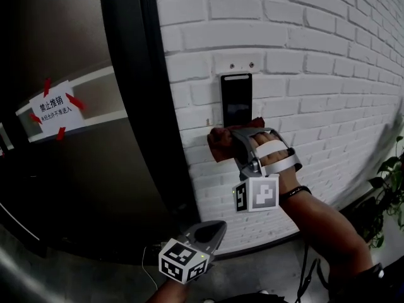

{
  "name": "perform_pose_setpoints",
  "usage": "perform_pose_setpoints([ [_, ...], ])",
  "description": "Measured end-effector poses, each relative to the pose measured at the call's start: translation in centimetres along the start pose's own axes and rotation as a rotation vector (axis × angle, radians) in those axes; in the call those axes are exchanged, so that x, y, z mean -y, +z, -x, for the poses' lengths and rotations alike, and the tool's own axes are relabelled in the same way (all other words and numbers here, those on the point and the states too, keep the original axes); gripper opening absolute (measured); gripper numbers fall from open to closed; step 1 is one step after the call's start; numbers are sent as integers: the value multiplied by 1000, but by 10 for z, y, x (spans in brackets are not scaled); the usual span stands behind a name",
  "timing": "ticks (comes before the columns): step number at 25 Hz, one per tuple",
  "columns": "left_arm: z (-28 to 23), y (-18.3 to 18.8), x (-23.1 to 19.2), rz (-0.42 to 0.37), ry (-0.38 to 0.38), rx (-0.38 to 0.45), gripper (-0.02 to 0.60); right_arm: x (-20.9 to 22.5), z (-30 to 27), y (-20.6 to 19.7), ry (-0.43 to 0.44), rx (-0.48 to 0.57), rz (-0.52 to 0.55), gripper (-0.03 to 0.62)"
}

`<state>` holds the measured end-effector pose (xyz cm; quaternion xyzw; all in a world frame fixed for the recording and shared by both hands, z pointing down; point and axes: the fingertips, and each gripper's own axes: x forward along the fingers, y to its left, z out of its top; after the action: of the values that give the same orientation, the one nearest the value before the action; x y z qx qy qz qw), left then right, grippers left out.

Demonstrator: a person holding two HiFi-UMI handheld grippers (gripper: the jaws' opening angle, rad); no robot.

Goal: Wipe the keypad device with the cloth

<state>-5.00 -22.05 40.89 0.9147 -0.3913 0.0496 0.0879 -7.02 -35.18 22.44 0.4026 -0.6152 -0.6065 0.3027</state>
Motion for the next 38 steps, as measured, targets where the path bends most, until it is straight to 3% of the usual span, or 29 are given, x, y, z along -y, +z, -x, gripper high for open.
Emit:
perform_pose_setpoints([
  [12,2,-1,5,-2,-7,4,17,-18,0,-6,34,-23,21,54],
  [19,6,-2,5,-1,0,8,17,-36,2,-3,146,-11,1,54],
  [25,8,-4,5,4,1,3,17,-29,22,3,162,-1,-11,54],
  [29,6,-5,6,3,-4,2,17,-8,33,4,119,-1,-11,54],
  [38,6,-6,6,10,-3,-1,17,98,31,12,-119,4,74,54],
])
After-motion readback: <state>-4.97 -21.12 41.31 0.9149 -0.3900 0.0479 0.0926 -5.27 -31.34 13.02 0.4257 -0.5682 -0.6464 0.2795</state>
